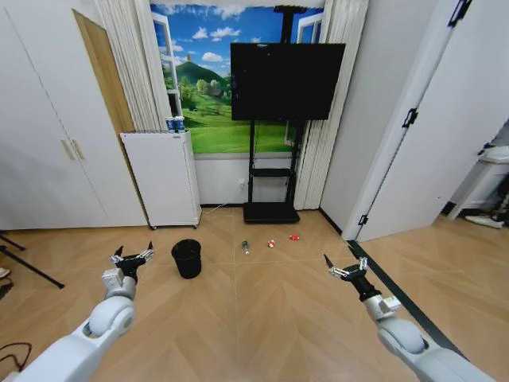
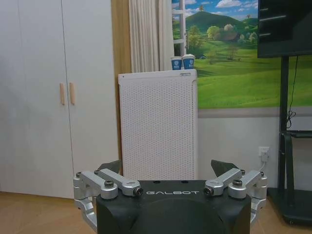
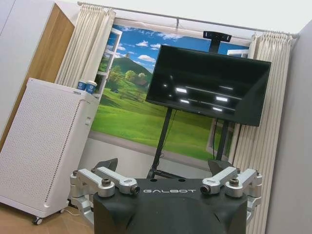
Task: Pick up the trash bin and place the garbage on the floor into it.
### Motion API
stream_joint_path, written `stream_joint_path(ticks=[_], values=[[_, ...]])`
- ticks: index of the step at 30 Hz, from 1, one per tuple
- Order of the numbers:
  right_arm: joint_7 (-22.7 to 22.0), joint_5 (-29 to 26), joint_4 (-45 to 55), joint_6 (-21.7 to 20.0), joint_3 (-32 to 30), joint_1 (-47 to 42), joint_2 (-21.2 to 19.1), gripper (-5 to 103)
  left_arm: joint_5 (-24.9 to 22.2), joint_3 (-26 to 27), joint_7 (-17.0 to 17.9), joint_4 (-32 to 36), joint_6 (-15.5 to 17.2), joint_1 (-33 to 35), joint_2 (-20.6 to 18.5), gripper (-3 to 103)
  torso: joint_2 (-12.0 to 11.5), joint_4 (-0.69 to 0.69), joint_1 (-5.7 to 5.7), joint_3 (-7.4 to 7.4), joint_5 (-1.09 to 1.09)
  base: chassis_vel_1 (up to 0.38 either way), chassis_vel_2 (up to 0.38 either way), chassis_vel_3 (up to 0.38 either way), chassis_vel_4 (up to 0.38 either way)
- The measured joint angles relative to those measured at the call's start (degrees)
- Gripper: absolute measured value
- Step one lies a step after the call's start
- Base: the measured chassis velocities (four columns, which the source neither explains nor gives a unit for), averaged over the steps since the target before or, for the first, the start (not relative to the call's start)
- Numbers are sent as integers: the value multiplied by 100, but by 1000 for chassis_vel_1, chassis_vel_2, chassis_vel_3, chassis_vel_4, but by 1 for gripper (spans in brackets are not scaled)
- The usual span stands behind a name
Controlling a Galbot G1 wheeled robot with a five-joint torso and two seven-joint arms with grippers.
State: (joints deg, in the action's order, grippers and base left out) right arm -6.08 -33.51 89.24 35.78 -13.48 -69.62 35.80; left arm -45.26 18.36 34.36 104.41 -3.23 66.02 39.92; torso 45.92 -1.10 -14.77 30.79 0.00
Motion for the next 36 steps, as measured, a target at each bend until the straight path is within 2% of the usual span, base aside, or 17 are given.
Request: stream_joint_path(ticks=[17, 28, 36], values=[[86, -121, 23, 31, 19, -35, -44, 100, 44, 0, 61, 44, 339, 62, 13, 100, 0, 0, 0, 0, 0, 0, 0, 0, 0], [190, -160, -40, 75, 140, 60, -43, 100, 190, -44, 57, 151, 339, 200, 56, 100, 0, 0, 1, 0, -1, -58, 63, 46, -65], [194, -141, -2, 87, 219, 116, -54, 100, 223, -39, 127, 157, 325, 206, 95, 100, 0, -1, 0, 0, 1, -218, 209, 217, -213]])
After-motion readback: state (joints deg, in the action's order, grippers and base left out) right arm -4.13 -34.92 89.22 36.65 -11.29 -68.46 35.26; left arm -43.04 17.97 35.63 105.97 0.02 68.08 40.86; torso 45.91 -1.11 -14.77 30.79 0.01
